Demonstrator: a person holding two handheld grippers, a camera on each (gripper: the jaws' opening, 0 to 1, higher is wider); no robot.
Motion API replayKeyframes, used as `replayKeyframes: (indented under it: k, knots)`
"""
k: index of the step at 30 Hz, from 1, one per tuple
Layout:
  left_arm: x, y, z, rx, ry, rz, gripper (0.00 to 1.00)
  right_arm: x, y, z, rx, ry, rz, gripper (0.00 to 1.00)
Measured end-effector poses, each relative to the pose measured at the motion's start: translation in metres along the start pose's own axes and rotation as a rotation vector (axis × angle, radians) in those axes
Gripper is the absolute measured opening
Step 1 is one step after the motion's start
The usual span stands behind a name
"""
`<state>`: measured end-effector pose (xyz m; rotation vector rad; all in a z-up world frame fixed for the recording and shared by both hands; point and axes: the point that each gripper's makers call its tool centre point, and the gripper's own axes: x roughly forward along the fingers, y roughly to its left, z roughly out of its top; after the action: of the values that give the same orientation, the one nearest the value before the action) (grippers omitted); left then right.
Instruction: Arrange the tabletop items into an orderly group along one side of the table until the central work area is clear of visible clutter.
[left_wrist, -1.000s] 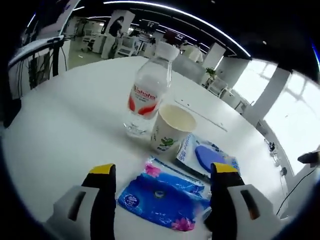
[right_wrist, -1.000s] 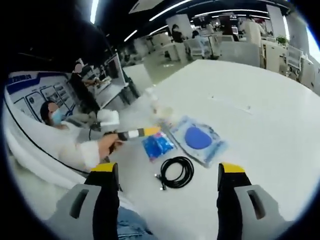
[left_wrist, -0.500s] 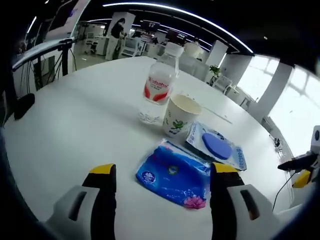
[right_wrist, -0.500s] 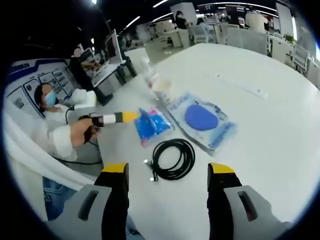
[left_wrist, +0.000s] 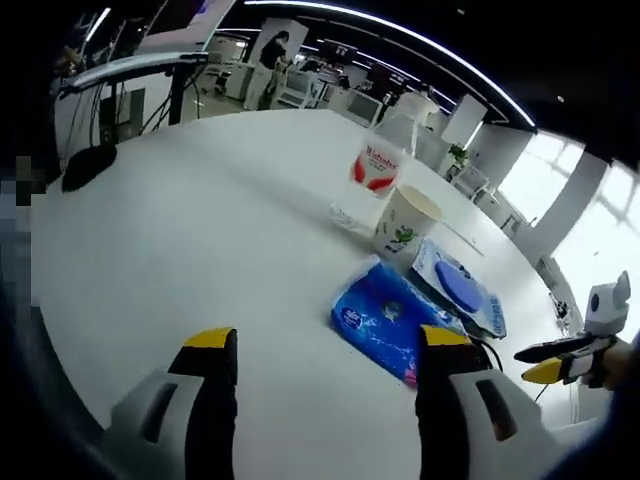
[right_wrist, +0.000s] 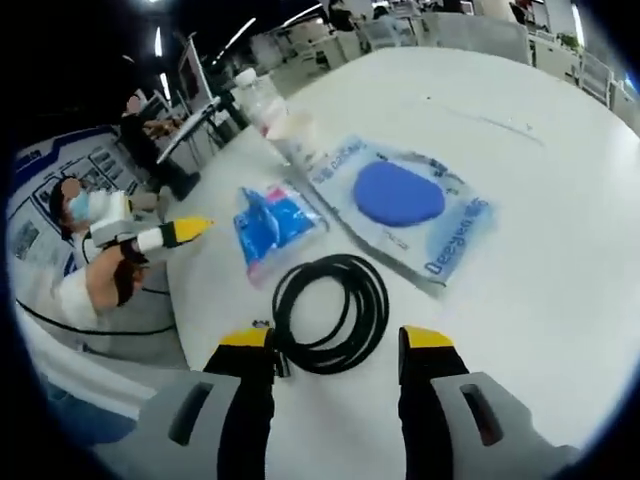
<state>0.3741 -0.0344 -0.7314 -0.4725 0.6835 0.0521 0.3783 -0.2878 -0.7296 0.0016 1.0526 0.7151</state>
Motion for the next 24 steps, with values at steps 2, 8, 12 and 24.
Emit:
replayKeyframes:
  k: [2, 8, 12, 24]
  knots:
    - [-0.002, 0.001, -0.002, -0.007, 0.000, 0.002, 0.73, 0.006, -0.004, -0.003, 0.008, 0.020, -0.020, 0.48]
    - [-0.004, 0.007, -0.008, -0.037, -0.001, 0.021, 0.72, 0.019, -0.009, -0.004, 0.036, 0.031, -0.070, 0.45]
    - [-0.005, 0.009, -0.011, -0.052, 0.004, 0.028, 0.72, 0.029, -0.007, -0.011, 0.023, 0.064, -0.083, 0.43]
    - [-0.003, 0.012, -0.015, -0.062, -0.001, 0.033, 0.69, 0.031, -0.019, -0.012, -0.103, 0.078, -0.133, 0.19]
